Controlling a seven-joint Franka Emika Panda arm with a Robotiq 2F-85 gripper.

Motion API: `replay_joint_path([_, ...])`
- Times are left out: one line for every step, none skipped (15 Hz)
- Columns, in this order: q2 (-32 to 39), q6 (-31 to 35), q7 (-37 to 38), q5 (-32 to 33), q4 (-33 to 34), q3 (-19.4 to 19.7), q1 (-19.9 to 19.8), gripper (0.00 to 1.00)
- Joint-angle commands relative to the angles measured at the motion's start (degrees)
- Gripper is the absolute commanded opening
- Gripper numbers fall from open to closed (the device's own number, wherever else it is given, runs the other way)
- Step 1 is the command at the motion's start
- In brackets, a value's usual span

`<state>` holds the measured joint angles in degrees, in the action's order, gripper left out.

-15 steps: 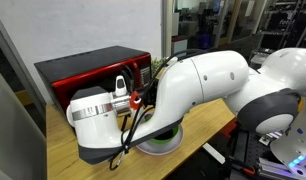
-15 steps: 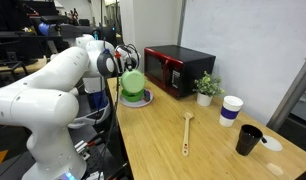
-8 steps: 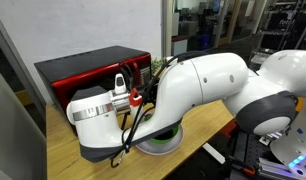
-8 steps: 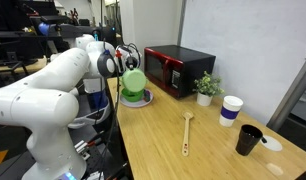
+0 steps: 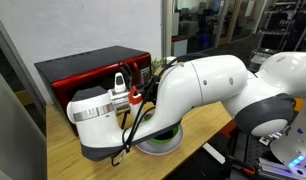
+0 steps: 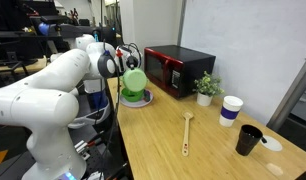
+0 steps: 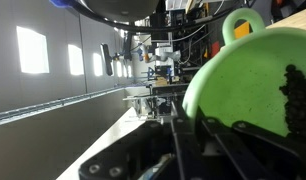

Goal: Pour the contents in the light-green bowl into the dark-green bowl

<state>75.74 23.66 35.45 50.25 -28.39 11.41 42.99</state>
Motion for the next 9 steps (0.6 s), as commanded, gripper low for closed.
replay_joint_path([1.9,-0.8,-4.1,1.6,3.4,1.5,0.0,0.03])
replay_joint_path([1.8,-0.6,-4.4,1.6,3.5,1.5,-0.1,0.03])
replay_joint_path([1.9,-0.7,-4.7,1.5,3.7,1.5,0.0,0.03])
replay_joint_path([1.9,-0.8,-4.8,1.3,4.0,1.5,0.1,0.03])
replay_joint_path([1.9,-0.8,-5.1,1.2,4.1,1.4,0.0,0.03])
replay_joint_path([1.9,-0.8,-5.2,1.1,4.3,1.4,0.1,0.03])
replay_joint_path([1.9,-0.8,-5.6,1.0,4.5,1.3,0.1,0.03])
replay_joint_path([2.0,-0.7,-5.8,0.9,4.7,1.3,0.2,0.03])
replay_joint_path([2.0,-0.8,-6.0,0.8,4.9,1.4,0.3,0.03])
